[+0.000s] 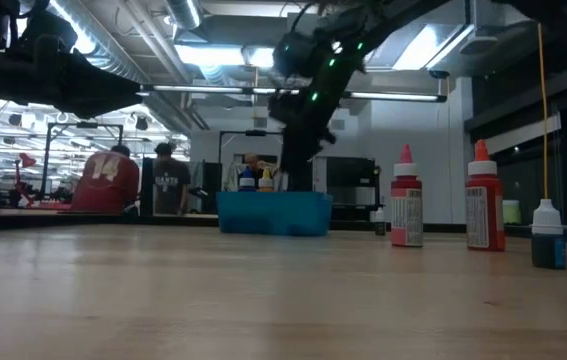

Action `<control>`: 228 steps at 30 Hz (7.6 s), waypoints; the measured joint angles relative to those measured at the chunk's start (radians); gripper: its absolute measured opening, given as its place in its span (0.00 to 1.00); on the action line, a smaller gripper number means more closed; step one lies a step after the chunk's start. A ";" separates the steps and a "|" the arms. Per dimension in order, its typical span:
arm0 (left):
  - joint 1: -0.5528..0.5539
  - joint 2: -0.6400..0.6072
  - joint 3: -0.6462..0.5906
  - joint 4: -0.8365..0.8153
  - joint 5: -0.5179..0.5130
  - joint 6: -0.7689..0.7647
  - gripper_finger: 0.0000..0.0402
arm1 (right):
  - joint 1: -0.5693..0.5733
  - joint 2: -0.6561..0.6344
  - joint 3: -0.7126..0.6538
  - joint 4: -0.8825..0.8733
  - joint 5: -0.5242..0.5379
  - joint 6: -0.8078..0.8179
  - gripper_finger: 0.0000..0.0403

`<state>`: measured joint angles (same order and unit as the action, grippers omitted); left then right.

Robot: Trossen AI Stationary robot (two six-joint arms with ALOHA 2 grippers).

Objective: Pick & Place food coloring
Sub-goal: Put the small black food coloring bottle into the blue bin

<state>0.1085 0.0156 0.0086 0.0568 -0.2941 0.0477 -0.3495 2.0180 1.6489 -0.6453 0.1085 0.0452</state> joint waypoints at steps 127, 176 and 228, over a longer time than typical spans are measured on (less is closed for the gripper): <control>0.000 0.000 0.000 0.000 0.000 0.000 0.66 | 0.086 0.171 0.183 -0.181 0.074 0.132 0.15; 0.000 0.000 0.000 0.000 0.000 0.000 0.66 | 0.156 -0.311 -0.165 -0.053 0.088 0.176 0.57; 0.000 0.000 0.000 0.000 0.000 0.000 0.66 | 0.608 0.076 -0.055 -0.690 -0.342 0.621 0.71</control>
<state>0.1085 0.0157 0.0085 0.0568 -0.2943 0.0477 0.2581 2.0937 1.5935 -1.3355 -0.2339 0.6664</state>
